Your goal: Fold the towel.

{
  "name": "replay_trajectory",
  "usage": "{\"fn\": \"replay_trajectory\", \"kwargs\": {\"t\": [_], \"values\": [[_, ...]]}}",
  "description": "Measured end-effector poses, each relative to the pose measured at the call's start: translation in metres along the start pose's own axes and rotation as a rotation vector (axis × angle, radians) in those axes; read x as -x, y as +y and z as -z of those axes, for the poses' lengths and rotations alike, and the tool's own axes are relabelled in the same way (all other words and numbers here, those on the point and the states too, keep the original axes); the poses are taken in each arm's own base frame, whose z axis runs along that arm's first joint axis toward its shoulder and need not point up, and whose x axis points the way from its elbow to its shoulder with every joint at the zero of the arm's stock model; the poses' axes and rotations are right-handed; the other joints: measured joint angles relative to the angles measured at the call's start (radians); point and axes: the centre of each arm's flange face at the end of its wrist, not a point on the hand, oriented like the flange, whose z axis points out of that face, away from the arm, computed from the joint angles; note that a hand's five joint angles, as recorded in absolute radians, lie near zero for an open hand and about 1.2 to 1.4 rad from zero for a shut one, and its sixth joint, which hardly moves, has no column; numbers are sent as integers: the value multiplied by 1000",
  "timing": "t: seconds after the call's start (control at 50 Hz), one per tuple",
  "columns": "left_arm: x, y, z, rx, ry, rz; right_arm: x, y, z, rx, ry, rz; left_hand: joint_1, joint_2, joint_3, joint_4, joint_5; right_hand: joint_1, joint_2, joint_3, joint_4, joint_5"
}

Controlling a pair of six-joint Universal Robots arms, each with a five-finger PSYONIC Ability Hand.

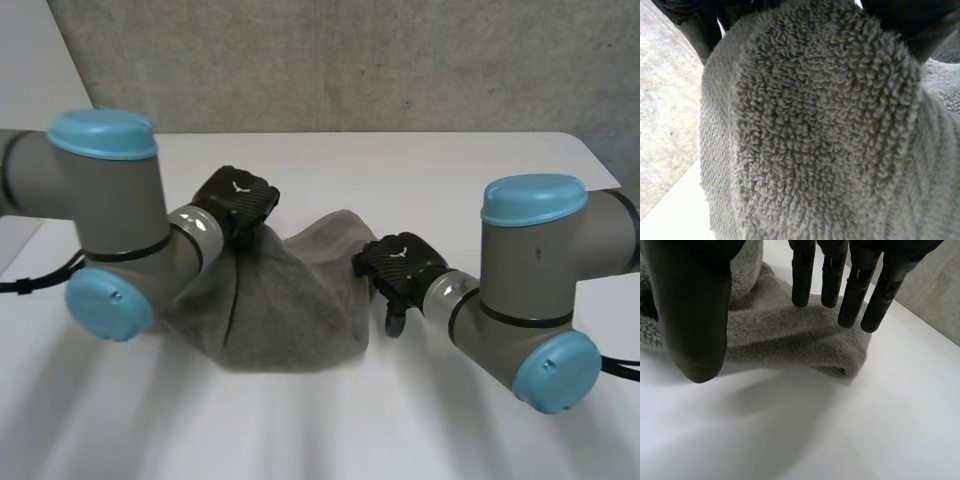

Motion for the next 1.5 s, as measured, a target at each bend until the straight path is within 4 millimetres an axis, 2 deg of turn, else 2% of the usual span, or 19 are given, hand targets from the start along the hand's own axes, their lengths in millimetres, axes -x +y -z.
{"fn": "replay_trajectory", "kwargs": {"t": [0.12, 0.34, 0.48, 0.64, 0.74, 0.96, 1.14, 1.26, 1.34, 1.5], "values": [[0, 7, 25, 28, 3, 20, 10, -7, -7, -29, -19, 14, 0, 0, 0, 0, 0, 0, 0, 0, 0, 0], [11, 42, 67, 82, -31, 60, 25, -30, -11, -110, -45, 50, 0, 0, 0, 0, 0, 0, 0, 0, 0, 0], [14, 50, 102, 43, -30, 85, 33, -43, -20, -173, -90, 188, 0, 0, 0, 0, 0, 0, 0, 0, 0, 0], [4, 51, 132, -22, -40, 75, 48, -32, -35, -141, -184, 413, 0, 0, 0, 0, 0, 0, 0, 0, 0, -2], [0, 49, 146, -77, -74, 55, 61, -19, -41, -78, -258, 471, 0, 0, 0, 0, 0, 0, 0, 0, 0, -2], [11, 54, 151, -102, -153, 47, 72, -12, -35, -25, -351, 457, 0, 0, 0, 0, 0, 0, 0, 0, 0, 0], [23, 58, 144, -97, -190, 48, 75, -25, -9, 2, -454, 422, 0, 0, 0, 0, 0, 0, 0, 0, 0, -1], [26, 59, 138, -114, -202, 37, 68, -39, 10, 5, -519, 377, 0, 0, 0, 0, 0, -4, 0, 0, 0, -2], [26, 59, 136, -117, -202, 35, 64, -44, 16, 2, -538, 340, 0, 0, 0, 0, 0, -4, 0, 0, 0, -2], [25, 60, 136, -115, -199, 38, 67, -34, 17, 35, -579, 278, 0, 0, 0, 0, 0, 2, 6, 8, 13, 29]]}}
